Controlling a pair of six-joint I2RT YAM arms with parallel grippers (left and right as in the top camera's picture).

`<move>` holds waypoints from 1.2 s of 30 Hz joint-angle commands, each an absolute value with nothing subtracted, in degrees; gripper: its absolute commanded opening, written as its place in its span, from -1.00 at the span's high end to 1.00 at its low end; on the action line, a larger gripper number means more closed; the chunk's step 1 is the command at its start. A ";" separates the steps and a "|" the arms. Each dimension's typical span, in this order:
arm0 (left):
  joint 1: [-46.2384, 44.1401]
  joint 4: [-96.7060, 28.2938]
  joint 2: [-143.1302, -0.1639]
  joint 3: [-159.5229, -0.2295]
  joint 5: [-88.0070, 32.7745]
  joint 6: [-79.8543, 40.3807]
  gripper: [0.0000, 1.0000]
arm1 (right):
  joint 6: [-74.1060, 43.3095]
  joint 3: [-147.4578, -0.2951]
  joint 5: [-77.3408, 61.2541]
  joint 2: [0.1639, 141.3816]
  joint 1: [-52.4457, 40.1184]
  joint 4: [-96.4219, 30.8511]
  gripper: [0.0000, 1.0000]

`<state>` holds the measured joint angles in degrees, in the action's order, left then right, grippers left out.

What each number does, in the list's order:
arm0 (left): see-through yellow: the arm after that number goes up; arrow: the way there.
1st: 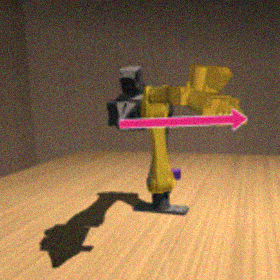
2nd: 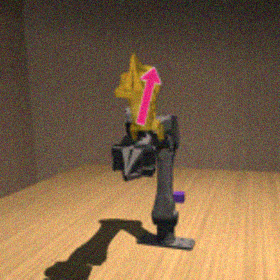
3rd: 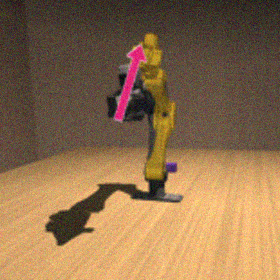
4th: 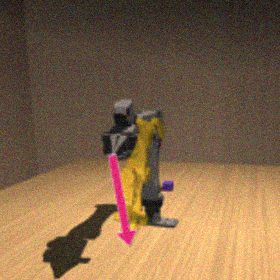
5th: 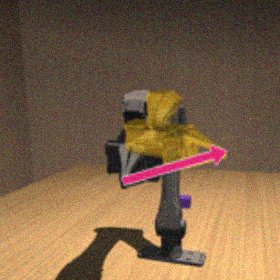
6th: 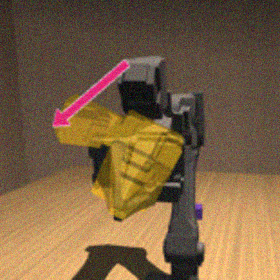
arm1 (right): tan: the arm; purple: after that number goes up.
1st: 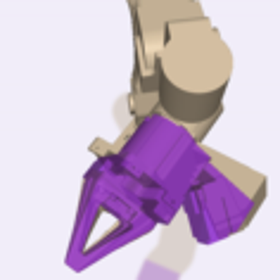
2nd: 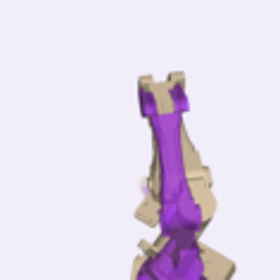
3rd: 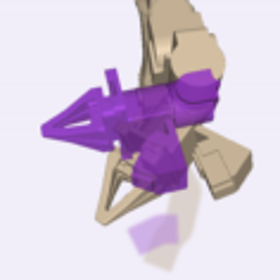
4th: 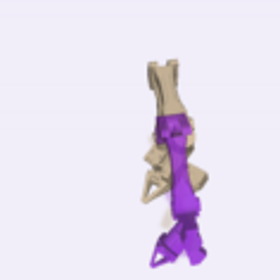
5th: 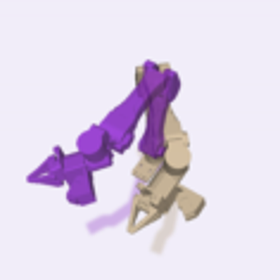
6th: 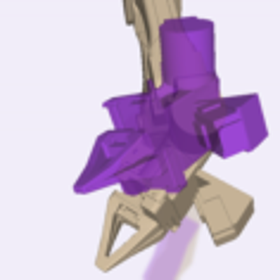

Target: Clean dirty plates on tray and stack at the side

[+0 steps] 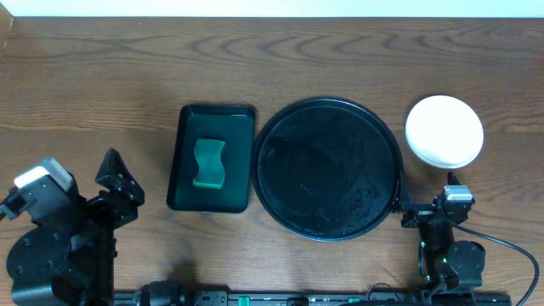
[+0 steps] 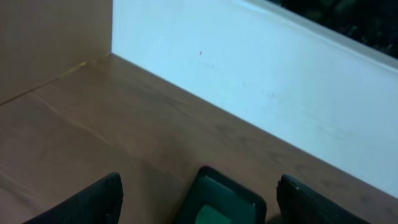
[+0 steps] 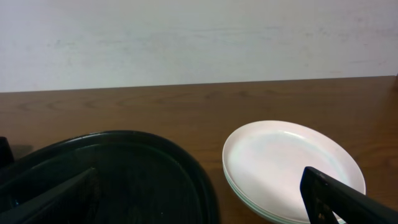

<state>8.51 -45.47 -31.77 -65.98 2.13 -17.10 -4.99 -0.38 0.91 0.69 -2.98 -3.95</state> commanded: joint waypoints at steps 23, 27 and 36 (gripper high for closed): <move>4.40 -46.61 -10.13 -63.20 0.49 -17.43 -0.59 | -5.52 -0.32 1.23 0.56 -3.42 -4.16 -0.98; 3.66 -46.59 -8.19 -63.20 0.49 -17.47 -0.59 | -5.52 -0.32 1.23 0.56 -3.42 -4.16 -0.98; 2.37 -46.59 -1.91 -61.58 0.69 -17.63 -0.60 | -5.52 -0.32 1.23 0.56 -3.42 -4.16 -0.98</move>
<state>2.90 -46.52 -4.08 -63.13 1.26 -17.37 -4.99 -0.38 0.91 0.69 -2.98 -3.95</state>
